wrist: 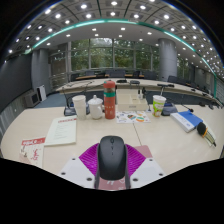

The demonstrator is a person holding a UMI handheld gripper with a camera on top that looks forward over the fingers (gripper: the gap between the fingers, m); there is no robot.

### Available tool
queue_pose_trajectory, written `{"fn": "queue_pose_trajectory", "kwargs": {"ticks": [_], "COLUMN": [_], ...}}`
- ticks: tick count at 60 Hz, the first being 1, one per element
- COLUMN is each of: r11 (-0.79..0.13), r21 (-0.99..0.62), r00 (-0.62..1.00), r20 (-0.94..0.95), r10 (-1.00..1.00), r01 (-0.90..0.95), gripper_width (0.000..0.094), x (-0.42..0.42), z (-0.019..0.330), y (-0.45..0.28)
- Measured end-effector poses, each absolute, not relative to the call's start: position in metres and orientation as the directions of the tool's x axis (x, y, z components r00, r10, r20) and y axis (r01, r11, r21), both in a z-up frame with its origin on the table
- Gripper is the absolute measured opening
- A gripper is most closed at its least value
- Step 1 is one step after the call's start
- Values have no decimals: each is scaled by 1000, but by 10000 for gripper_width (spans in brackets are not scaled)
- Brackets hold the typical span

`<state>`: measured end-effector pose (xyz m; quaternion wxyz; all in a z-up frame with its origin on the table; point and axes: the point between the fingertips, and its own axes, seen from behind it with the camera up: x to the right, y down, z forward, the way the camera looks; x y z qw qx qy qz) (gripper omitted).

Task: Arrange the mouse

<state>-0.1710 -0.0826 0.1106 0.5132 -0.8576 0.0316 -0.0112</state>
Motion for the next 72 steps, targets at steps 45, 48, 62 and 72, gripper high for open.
{"fn": "queue_pose_trajectory", "kwargs": {"ticks": [45, 48, 62, 72], "r11": [-589, -574, -531, -524], "r21": [-808, -818, -847, -852], "r00": [1000, 1000, 996, 995], "r20": [-7, 1, 59, 51], "r10": [-18, -24, -70, -82], "r01": [-16, -13, 13, 0], "gripper_width": [858, 858, 859, 859], "x": [-169, -175, -191, -198], "z": [105, 125, 189, 206], "y": [-169, -194, -304, -348]}}
